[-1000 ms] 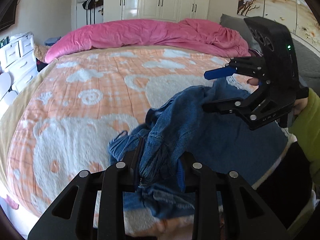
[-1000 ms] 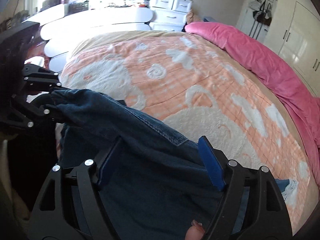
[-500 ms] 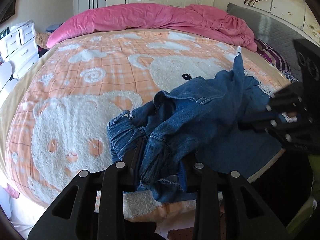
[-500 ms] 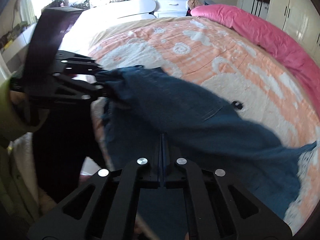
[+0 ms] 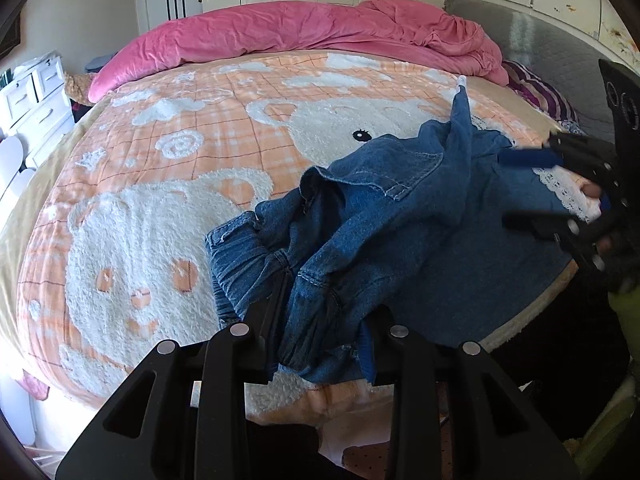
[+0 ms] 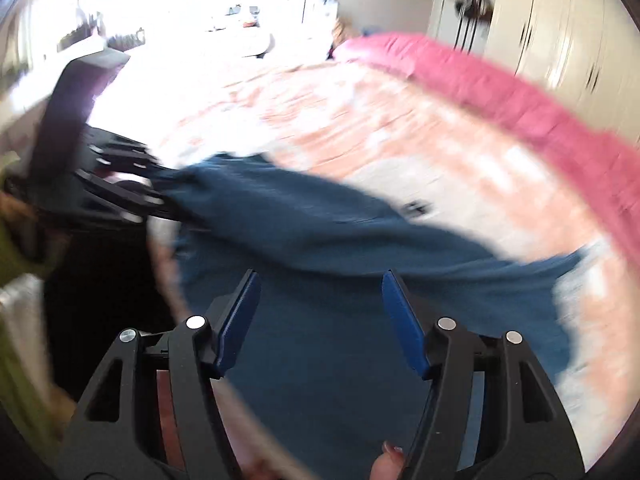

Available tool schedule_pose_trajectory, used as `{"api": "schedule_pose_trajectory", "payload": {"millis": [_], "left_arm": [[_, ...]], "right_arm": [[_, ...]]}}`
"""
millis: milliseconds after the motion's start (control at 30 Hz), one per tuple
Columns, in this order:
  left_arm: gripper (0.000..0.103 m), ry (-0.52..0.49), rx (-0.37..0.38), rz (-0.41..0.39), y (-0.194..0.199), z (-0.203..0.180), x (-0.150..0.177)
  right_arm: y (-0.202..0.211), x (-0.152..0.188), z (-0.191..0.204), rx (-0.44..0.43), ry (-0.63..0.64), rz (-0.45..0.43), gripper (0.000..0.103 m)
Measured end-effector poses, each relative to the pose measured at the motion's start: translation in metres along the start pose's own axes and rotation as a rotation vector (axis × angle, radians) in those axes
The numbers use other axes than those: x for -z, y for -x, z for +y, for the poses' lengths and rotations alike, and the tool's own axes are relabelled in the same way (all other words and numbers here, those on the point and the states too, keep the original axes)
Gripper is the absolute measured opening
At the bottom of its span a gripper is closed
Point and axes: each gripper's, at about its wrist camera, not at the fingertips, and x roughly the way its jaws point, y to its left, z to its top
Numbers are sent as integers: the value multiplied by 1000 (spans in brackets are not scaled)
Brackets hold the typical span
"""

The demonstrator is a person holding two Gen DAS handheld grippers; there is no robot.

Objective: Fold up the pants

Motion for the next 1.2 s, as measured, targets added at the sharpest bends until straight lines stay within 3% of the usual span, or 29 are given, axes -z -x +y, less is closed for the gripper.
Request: {"api": "schedule_pose_trajectory", "payload": {"millis": [100, 233, 300, 333, 367, 400, 600, 700, 800, 867, 933, 1067, 1133, 1200], "left_arm": [[30, 20, 21, -8, 3, 4, 0], [30, 47, 49, -17, 6, 8, -2], [30, 59, 59, -25, 8, 10, -5], [30, 60, 61, -30, 9, 11, -7], [31, 58, 60, -37, 10, 12, -10], [31, 55, 58, -48, 12, 13, -13], [40, 52, 51, -56, 16, 24, -14], [52, 38, 49, -21, 6, 25, -5], [60, 30, 40, 16, -3, 23, 4], [71, 10, 27, 36, -3, 21, 8], [80, 1, 26, 62, -1, 22, 13], [82, 40, -5, 76, 16, 39, 27], [82, 89, -6, 36, 38, 50, 28], [82, 113, 11, -53, 65, 49, 19]], "right_arm": [[-7, 2, 3, 75, 133, 14, 56], [-39, 7, 22, 267, 402, 104, 56], [-50, 7, 15, 302, 422, 116, 52], [-54, 4, 11, 292, 391, 118, 20], [-54, 3, 5, 262, 352, 124, 2], [-48, 1, -1, 220, 301, 119, 0], [4, 8, -9, -4, 105, 73, 0], [21, 31, 15, -104, 96, 105, 0], [9, 46, 31, -143, 66, 168, 1], [-8, 60, 38, -162, 19, 227, 3], [-11, 65, 39, -173, -9, 219, 6], [-7, 64, 31, -213, -70, 205, 7], [-6, 64, 33, -216, -73, 202, 10], [-11, 60, 26, -232, -77, 195, 16]]}}
